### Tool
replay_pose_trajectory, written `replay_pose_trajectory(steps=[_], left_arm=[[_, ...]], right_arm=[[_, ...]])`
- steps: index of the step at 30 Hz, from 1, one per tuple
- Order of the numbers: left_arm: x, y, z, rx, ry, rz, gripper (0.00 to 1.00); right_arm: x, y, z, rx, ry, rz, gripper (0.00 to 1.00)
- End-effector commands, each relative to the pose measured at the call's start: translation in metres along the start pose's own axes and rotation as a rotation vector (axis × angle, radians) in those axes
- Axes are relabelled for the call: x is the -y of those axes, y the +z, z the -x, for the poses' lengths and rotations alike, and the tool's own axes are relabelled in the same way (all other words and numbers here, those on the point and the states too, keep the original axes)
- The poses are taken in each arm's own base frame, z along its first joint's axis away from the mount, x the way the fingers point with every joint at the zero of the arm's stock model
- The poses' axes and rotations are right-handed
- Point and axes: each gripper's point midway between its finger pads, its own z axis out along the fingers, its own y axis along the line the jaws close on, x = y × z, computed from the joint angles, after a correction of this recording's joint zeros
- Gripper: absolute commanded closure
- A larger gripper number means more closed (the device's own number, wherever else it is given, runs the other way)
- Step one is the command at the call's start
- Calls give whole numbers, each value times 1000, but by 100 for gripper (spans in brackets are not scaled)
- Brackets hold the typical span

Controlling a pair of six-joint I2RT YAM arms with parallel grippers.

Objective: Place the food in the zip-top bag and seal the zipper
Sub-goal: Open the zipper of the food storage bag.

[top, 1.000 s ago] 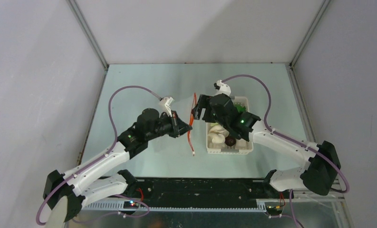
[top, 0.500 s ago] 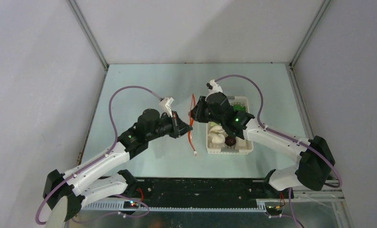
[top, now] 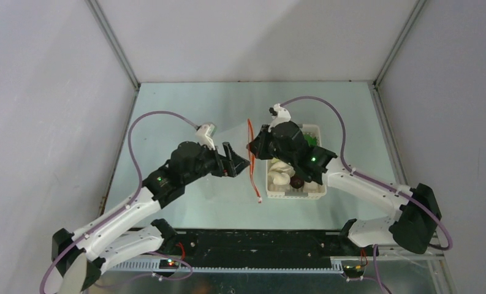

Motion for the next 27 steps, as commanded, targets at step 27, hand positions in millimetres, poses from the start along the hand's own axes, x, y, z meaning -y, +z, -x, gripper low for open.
replay_pose_trajectory(steps=[27], left_arm=[[14, 3, 85, 117, -12, 248, 0]], right_arm=[[-22, -25, 12, 98, -206, -41, 100]])
